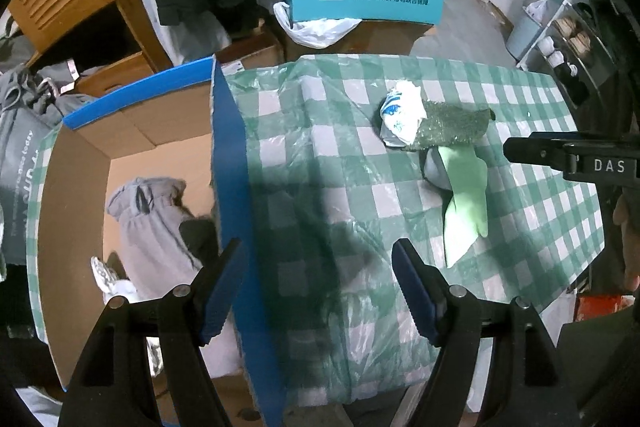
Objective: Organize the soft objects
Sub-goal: 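Move both tools back over the table toward the remaining items, then grasp the green glittery pad with the right gripper while the left gripper grasps the blue-striped white sock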
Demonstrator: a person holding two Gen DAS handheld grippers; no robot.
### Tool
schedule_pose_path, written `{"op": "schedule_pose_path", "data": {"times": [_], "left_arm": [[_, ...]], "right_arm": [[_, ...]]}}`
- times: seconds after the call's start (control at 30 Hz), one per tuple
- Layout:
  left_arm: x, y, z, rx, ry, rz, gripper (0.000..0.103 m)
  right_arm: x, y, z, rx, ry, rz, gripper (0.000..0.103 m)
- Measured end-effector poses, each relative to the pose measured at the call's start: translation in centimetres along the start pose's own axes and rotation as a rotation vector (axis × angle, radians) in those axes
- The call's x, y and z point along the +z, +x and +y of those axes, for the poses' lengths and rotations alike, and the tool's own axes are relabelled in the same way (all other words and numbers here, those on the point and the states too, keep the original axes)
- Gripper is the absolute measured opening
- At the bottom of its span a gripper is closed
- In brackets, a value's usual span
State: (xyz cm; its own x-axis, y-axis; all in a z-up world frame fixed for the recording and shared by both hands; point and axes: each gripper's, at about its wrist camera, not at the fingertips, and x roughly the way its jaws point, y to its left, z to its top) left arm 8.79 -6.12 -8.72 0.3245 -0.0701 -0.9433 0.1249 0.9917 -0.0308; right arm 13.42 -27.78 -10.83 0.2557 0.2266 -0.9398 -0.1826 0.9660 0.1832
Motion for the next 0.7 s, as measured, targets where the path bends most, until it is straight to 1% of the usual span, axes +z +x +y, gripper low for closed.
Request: {"op": "schedule_pose_path", "data": {"times": [0.17,0.23,0.33,0.43,0.53,0.7], "left_arm": [[1.7,0.4,-0.5,-0.018,0.021,0.008,0.076],[2.8,0.6,-0.6,-0.031,0.031,0.014,0.076],[4.6,1.1,-0.7,-0.051,0.029,0.022,0.080],[6.0,1.7,-1.2,-0.052,0.053,0.023,0.080],[7.0,2.7,-1.6,-0.053,0.068,0.031,0.080],[8.2,4.4,-1.8,-0.065,0.059,0.047,0.080]], "right_arm": [[1.2,1.0,-0.9,0.009,0.024,0.039,0.056],[1.6,1.4,-1.1,0.012,0.035,0.051,0.056],[2.2,1.9,-1.3,0.004,0.038,0.060,0.056],[2.8,2.7,-1.6,-0.004,0.045,0.074,0.056],[3.3,3.5,-1.7,0.011,0.058,0.083,0.056],[4.3,4.7,-2.3,0.034,0.110,0.082,0.056]]}}
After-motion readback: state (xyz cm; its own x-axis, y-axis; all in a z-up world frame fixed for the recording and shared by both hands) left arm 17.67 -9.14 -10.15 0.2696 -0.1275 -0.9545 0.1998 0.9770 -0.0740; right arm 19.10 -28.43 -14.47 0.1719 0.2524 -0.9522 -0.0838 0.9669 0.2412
